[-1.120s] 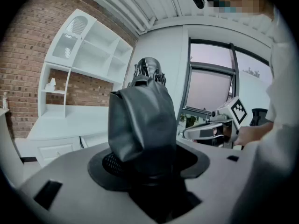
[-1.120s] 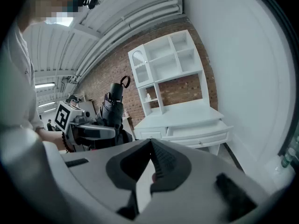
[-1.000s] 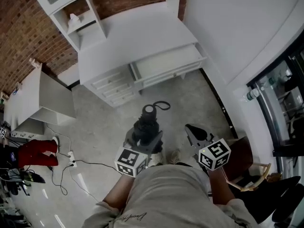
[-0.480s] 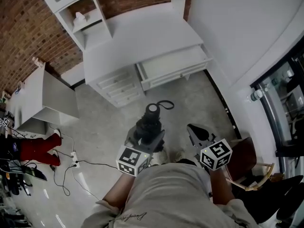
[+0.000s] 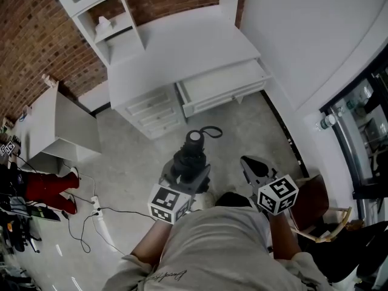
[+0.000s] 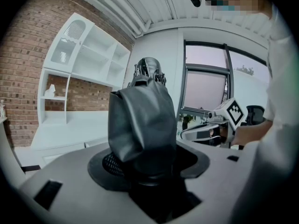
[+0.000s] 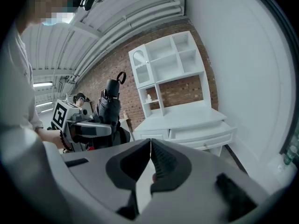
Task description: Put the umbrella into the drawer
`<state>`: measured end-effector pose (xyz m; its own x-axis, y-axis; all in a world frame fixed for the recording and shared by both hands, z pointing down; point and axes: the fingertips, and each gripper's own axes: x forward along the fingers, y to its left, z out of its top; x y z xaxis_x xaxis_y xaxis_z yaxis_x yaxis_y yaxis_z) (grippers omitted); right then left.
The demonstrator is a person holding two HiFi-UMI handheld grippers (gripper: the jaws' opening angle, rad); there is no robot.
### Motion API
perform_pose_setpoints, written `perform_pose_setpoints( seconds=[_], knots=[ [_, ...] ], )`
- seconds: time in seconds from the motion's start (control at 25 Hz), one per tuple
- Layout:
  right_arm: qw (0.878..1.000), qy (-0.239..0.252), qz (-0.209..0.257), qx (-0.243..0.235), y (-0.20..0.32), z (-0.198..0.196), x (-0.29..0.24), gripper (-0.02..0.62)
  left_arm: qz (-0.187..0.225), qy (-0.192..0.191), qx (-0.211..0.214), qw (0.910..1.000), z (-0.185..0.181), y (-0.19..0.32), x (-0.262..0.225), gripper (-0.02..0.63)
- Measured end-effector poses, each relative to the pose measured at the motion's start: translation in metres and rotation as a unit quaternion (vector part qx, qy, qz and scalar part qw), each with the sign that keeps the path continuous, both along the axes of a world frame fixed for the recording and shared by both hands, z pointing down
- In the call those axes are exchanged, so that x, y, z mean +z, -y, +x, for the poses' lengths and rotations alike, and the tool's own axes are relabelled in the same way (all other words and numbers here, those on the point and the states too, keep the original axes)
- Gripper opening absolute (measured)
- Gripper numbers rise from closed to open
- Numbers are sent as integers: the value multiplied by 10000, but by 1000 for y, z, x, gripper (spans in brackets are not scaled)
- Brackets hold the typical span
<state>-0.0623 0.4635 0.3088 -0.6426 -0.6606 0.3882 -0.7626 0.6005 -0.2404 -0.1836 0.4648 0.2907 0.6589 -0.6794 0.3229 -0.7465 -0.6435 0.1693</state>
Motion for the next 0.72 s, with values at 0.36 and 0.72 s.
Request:
perform_pose_setpoints(
  seconds=[0.36, 0.72],
  knots=[
    [10000, 38, -36, 79, 6, 2, -1, 28, 49, -108, 113, 9999, 3, 9, -5, 276],
    [10000, 48, -2, 35, 21, -2, -2, 28, 124, -104, 103, 9998, 1, 26, -6, 276]
  ],
)
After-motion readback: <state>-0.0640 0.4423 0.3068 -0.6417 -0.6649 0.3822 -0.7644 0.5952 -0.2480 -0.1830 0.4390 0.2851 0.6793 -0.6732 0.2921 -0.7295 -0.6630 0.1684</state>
